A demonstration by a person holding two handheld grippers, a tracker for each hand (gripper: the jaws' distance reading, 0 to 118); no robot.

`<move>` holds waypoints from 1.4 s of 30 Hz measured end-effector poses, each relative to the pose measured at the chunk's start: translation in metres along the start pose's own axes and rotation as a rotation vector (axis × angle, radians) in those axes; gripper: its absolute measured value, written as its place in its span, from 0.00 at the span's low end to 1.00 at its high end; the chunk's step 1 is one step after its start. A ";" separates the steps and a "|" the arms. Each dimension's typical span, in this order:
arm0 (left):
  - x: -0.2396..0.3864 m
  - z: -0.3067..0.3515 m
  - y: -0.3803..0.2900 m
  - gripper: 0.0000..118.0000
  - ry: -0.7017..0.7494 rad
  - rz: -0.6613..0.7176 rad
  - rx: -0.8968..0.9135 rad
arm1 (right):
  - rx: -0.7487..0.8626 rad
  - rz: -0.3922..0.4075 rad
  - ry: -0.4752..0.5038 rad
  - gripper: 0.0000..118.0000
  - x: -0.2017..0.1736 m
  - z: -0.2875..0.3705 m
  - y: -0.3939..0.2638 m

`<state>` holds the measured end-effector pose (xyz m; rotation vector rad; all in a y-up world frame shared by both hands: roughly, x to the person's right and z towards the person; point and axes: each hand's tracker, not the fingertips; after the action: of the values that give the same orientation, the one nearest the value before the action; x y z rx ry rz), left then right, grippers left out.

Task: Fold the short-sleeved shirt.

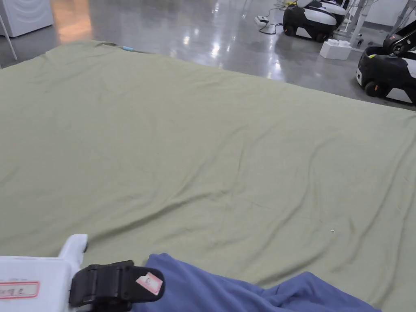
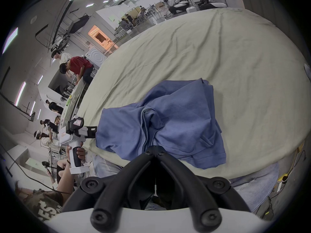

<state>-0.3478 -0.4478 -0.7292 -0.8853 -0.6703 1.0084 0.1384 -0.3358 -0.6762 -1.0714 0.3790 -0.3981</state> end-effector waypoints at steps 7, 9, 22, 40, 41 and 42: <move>-0.012 -0.076 -0.004 0.15 0.034 0.193 -0.087 | 0.004 -0.018 -0.012 0.02 0.004 0.002 0.001; 0.005 -0.062 -0.003 0.15 0.027 0.181 -0.083 | 0.009 -0.025 -0.017 0.02 0.006 0.006 0.001; 0.025 0.094 0.009 0.16 0.261 0.132 0.228 | 0.053 -0.037 -0.030 0.02 0.015 0.018 0.004; 0.134 -0.139 -0.042 0.16 0.776 -0.524 -0.042 | 0.069 -0.048 -0.004 0.02 0.030 0.020 -0.013; 0.135 -0.154 -0.049 0.16 0.846 -0.577 -0.050 | 0.077 -0.043 -0.012 0.02 0.030 0.022 -0.013; 0.141 -0.161 -0.062 0.16 0.888 -0.624 -0.039 | 0.082 -0.041 -0.014 0.02 0.031 0.023 -0.013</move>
<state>-0.1347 -0.3841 -0.7432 -0.9598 -0.1654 -0.0009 0.1741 -0.3391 -0.6577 -1.0031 0.3266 -0.4388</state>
